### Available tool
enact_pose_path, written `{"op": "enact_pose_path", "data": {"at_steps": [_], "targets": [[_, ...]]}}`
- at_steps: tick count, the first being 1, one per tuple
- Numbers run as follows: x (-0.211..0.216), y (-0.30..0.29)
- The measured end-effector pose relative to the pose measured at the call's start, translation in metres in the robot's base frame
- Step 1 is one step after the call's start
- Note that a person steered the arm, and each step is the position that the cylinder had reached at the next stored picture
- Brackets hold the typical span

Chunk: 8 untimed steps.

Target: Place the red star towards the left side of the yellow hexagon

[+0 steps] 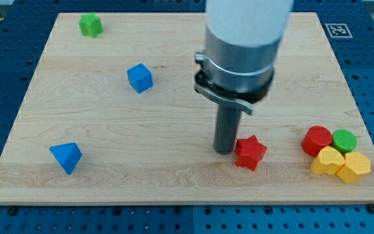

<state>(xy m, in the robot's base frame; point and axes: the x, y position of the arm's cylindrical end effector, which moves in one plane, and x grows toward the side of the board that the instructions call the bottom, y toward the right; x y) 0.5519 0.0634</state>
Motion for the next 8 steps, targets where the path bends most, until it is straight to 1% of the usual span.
{"op": "enact_pose_path", "data": {"at_steps": [1,2,5,6,7,8], "targets": [[0.013,0.012],[0.018,0.037],[0.019,0.074],[0.019,0.069],[0.018,0.028],[0.003,-0.028]]}}
